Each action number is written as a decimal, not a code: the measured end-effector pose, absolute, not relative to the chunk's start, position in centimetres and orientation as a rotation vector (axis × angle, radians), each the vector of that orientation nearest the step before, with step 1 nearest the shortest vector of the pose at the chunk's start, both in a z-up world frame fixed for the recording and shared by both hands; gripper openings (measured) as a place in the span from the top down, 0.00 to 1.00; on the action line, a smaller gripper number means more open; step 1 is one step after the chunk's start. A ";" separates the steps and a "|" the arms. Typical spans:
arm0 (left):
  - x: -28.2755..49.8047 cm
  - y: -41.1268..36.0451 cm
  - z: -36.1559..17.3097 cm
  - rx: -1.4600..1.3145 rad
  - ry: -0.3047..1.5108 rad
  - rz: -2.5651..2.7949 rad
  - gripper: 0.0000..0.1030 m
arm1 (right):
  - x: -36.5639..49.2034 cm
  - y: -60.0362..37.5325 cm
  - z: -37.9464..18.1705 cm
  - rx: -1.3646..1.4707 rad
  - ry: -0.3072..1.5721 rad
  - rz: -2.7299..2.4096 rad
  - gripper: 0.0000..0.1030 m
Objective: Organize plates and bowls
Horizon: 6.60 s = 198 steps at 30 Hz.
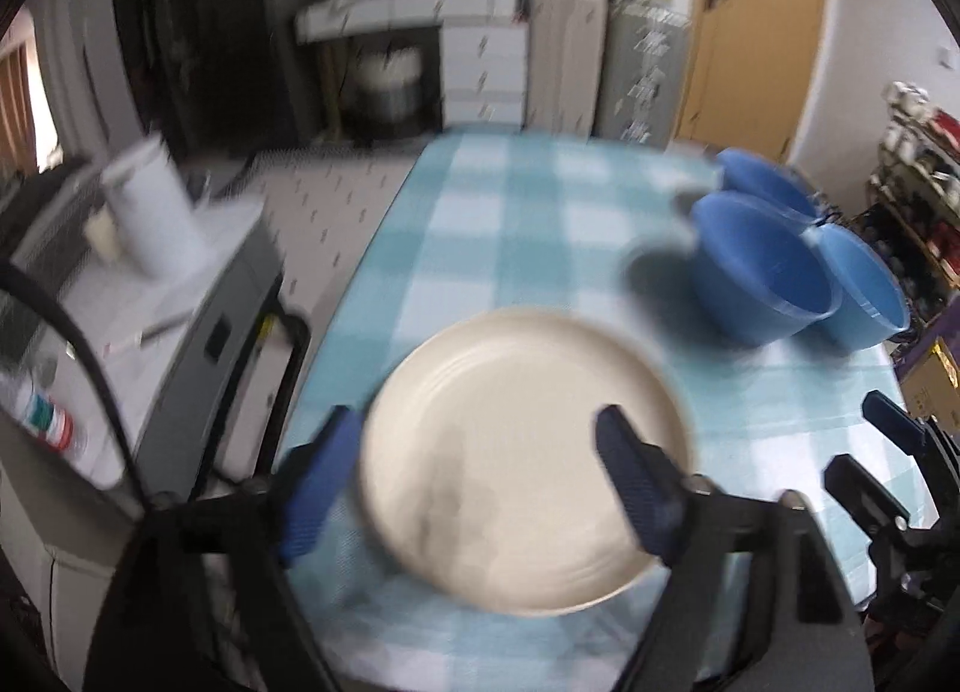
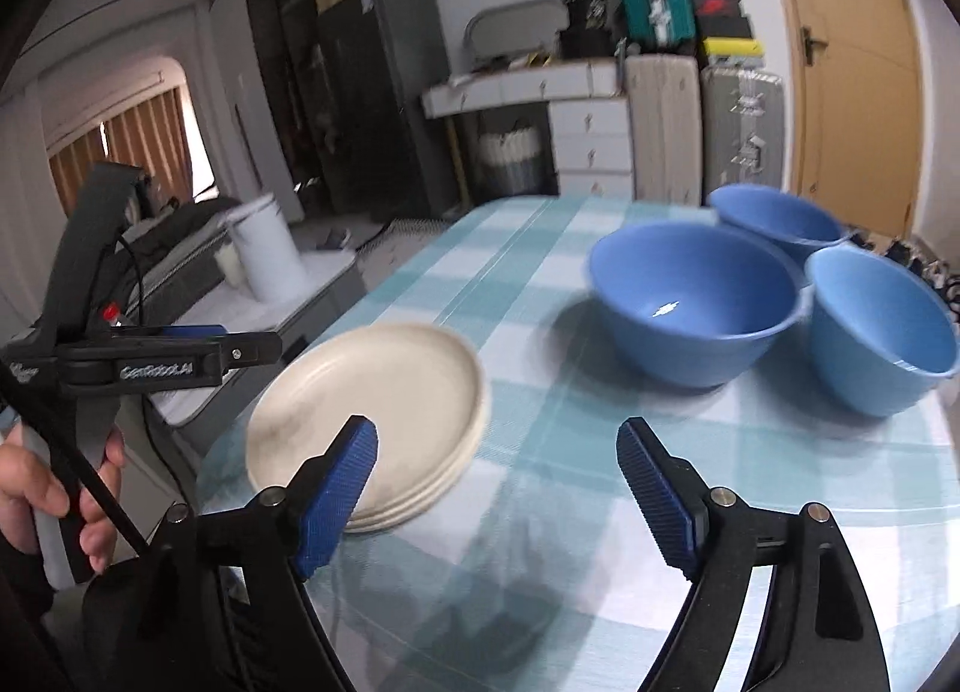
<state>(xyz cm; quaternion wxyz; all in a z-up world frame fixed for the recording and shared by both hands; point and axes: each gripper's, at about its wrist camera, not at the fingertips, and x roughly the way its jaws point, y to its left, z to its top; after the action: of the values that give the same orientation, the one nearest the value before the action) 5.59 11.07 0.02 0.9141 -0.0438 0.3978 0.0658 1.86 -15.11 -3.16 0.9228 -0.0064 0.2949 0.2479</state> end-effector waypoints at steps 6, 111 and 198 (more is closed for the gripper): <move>5.9 4.3 2.0 -0.003 0.668 0.040 0.11 | 1.4 -20.1 -1.6 0.074 0.517 0.429 0.15; 4.8 11.5 3.8 -0.525 0.448 -0.093 0.00 | 20.7 -22.5 -7.4 0.671 1.012 -0.110 0.82; 8.6 3.7 0.0 -0.352 0.673 -0.066 0.00 | 7.7 -33.4 -5.8 0.259 1.291 0.088 0.83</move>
<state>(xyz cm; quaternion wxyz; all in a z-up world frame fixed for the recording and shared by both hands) 8.62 3.69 -0.01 0.9283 -0.1715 0.3284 -0.0323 7.69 -33.41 -5.76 0.7901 0.1203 0.5997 0.0408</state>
